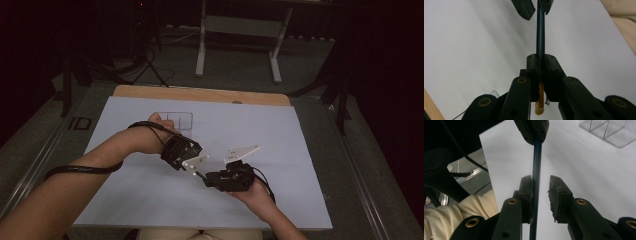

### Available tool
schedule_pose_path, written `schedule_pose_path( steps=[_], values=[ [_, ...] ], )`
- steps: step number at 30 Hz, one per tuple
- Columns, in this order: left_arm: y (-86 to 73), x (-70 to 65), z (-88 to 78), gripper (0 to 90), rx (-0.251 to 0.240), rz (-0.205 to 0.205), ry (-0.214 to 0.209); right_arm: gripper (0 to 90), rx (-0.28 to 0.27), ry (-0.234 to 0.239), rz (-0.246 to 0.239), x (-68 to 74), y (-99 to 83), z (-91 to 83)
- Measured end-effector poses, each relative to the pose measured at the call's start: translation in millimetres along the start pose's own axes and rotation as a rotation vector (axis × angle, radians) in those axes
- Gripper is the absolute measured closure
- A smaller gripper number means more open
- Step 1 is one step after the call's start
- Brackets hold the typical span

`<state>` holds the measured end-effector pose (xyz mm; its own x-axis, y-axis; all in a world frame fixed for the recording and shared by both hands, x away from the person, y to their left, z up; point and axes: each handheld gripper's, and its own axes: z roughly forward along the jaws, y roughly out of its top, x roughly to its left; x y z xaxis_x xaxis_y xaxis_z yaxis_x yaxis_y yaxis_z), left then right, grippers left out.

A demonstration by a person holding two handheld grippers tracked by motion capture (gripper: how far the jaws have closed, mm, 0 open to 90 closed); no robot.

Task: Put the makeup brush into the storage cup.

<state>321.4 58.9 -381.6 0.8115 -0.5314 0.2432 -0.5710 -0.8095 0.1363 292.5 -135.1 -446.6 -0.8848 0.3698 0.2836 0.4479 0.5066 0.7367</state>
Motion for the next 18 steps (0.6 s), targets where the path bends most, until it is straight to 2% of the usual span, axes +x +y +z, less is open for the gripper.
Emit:
schedule_pose_path(
  steps=[2, 3, 7, 11, 18],
  values=[
    [0.9, 0.8, 1.3, 84.1, 0.010, 0.005, 0.002, 77.2, 0.027, 0.000, 0.002, 0.4, 0.0, 2.3],
    [0.8, 0.6, 1.5, 84.1, 0.000, 0.002, -0.002, 78.1, 0.032, -0.003, 0.002, 0.7, -0.1, 3.1],
    [-1.1, 2.0, -0.5, 84.1, -0.042, -0.024, 0.000, 80.4, 0.034, 0.005, 0.012, -0.3, -0.7, 4.4],
    [-2.3, 3.3, -1.9, 84.1, -0.048, -0.038, -0.006, 83.0, 0.035, 0.009, 0.009, -1.1, -0.7, 4.4],
    [-3.3, 3.2, 0.5, 83.8, -0.050, -0.014, -0.002, 84.8, 0.055, 0.011, -0.005, -0.1, -0.6, 7.7]
  ],
)
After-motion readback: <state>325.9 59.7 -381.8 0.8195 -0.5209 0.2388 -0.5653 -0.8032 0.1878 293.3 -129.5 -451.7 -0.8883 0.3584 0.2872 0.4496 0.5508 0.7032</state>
